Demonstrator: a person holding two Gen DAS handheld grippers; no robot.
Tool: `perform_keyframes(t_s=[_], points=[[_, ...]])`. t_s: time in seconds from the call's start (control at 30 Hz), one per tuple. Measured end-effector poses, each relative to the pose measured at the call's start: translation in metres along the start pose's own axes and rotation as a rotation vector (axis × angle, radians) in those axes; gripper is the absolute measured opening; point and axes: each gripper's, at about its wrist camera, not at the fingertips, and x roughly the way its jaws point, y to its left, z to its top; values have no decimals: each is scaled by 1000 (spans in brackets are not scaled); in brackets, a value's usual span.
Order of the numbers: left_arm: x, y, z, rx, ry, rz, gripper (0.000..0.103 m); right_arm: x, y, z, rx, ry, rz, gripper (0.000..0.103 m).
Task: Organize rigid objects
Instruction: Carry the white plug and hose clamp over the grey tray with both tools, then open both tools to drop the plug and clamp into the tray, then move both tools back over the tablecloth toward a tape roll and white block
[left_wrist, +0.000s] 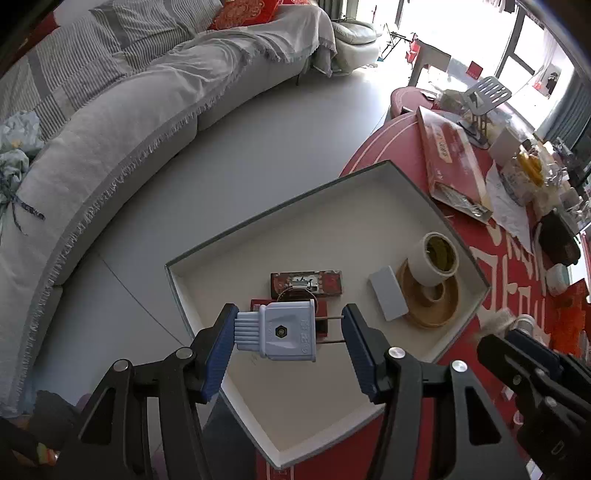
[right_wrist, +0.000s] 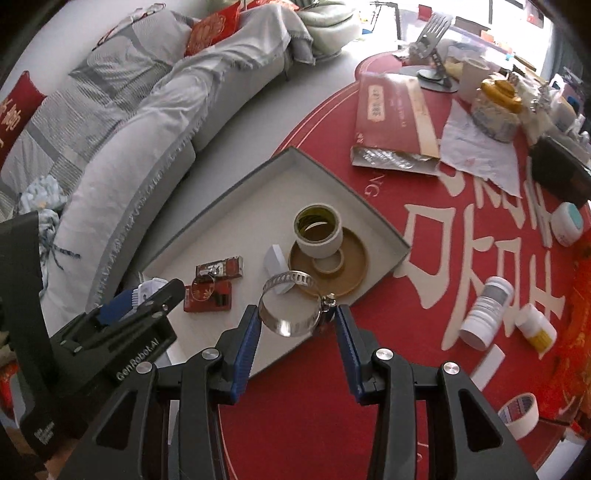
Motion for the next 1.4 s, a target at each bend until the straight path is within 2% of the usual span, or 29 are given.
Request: perform_keyframes(t_s=[0.57,0.63,0.67,0.7,0.73,0.77,0.83,0.87,0.97,1.1,1.27,1.4], points=[[29,-5,5,41,41,32,62,27,6,13,-24,26,-12,42],[33,-7,4,52,47,30,73,29,5,12,-20,28,-20,43],[34,-8,3,55,48,28,86,29,4,12,-18,32,-19,43],[35,-7,2,56,52,32,87,31,3,12,-11,41,-15,47],[36,-7,2,55,58,39,87,32,2,12,-4,48,-12,58],[38,-5,2,51,65,38,88,32,0,11,6,49,-25,63],[39,-2,2,40,73,33,103,29,-4,9,23,34,-41,90],[39,-2,1,34,71,35,103,26,-7,8,37,27,-40,94],[35,-2,-2,29,74,28,103,22,-15,2,62,32,-26,95],[23,-7,-8,45,50,1,103,18,-26,-19,58,50,-51,95],[5,-20,-18,73,43,-41,103,16,-65,-43,118,57,-133,95],[-7,-33,-25,110,36,-69,103,3,-108,-50,216,4,-211,95]])
